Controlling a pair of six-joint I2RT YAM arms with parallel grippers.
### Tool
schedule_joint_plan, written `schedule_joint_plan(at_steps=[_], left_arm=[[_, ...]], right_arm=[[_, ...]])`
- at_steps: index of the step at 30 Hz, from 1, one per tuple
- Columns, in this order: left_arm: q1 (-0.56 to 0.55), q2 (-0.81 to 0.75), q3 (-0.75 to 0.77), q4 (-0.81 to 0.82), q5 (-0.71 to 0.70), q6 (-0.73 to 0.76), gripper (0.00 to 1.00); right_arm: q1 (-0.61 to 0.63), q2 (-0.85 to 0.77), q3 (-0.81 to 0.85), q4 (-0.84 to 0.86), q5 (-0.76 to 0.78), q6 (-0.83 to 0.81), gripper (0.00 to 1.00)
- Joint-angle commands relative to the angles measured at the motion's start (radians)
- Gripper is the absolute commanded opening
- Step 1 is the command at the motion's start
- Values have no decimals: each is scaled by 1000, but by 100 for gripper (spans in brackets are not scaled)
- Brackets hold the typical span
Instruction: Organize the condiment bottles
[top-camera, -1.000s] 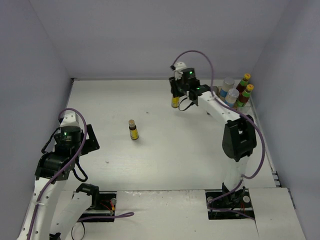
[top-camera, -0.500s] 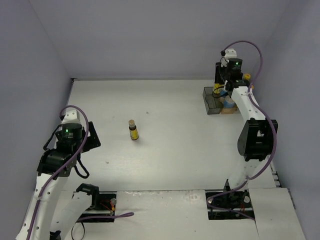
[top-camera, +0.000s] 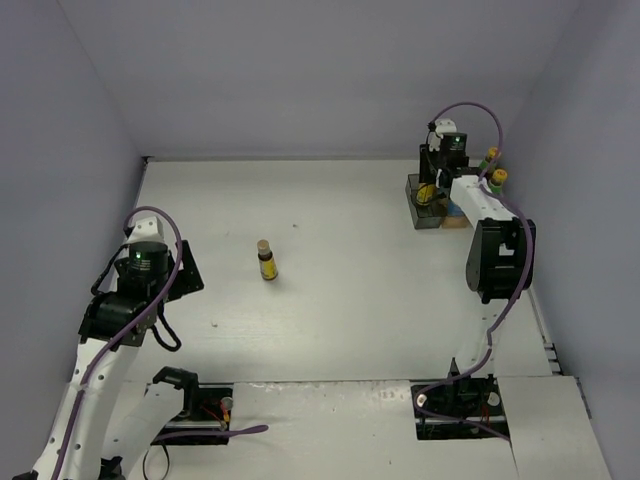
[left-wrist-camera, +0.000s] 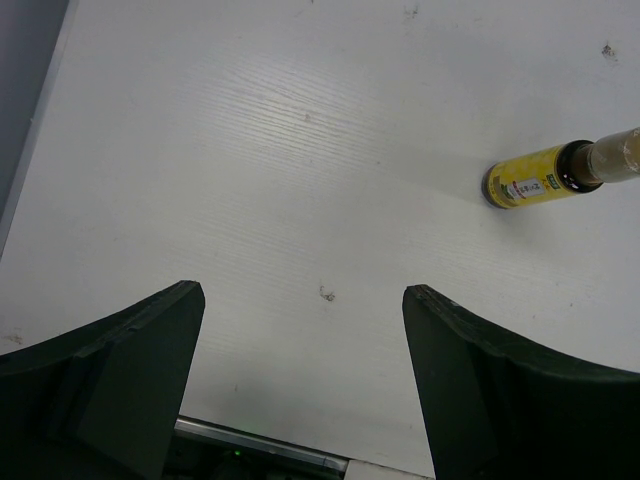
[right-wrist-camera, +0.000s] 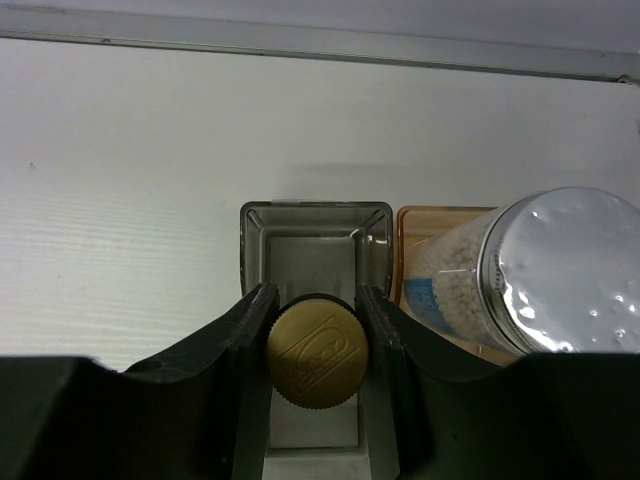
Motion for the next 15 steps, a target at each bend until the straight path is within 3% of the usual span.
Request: schedule_joint_plan(at_steps=[1,2,5,6,9,15], left_arm=[[-6,5,12,48,-2,1,81],[-7,5,12,47,-2,3,81],[-7,2,8,45,-2,6,81],[-7,1,8,44,-2,7,81],[-9,-7,2,47,-2,7,81],[-9,-18,-4,48,9,7,81]], right_arm=[[5,-34,8,173,0,12,1],[4,-33,3,177,0,17,3],[2,-40,-21,190,-10,28,24],[2,-43,-27,193,-16,28,38],[2,-54,-44,191,-21,31,58],[5,-92,-72,176,-33,35,76]])
